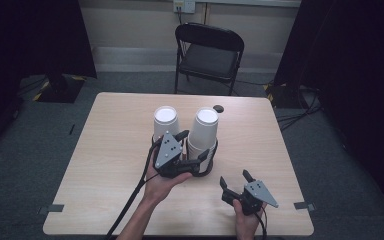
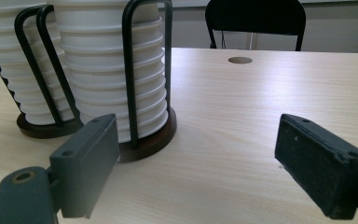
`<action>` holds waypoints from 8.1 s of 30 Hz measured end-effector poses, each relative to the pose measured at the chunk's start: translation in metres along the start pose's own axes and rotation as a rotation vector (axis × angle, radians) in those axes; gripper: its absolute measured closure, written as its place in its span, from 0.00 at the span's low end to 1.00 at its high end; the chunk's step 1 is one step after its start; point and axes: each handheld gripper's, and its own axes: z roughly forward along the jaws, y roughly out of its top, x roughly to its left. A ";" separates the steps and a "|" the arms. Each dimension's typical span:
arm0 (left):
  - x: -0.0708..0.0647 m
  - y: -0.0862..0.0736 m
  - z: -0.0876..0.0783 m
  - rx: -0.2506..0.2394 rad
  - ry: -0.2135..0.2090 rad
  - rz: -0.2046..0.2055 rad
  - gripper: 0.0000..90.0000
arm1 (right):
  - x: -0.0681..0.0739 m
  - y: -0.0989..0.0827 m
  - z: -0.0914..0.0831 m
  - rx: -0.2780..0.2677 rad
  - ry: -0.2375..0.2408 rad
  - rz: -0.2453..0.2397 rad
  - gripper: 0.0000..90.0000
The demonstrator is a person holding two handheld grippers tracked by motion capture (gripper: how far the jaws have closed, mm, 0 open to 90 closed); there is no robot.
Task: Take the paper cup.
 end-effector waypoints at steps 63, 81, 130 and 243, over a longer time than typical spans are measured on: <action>0.016 0.024 0.088 0.217 0.165 -0.008 0.22 | -0.002 0.000 0.000 0.002 0.014 0.012 0.16; 0.020 0.034 0.080 0.138 0.143 -0.043 0.24 | -0.002 0.000 0.001 0.005 0.017 0.017 0.16; 0.037 0.076 0.021 -0.117 0.051 -0.092 0.24 | -0.003 0.001 0.001 0.012 0.025 0.025 0.15; 0.016 -0.109 -0.046 0.018 -0.279 -0.816 0.23 | 0.083 0.008 0.008 -0.183 0.448 -0.241 0.69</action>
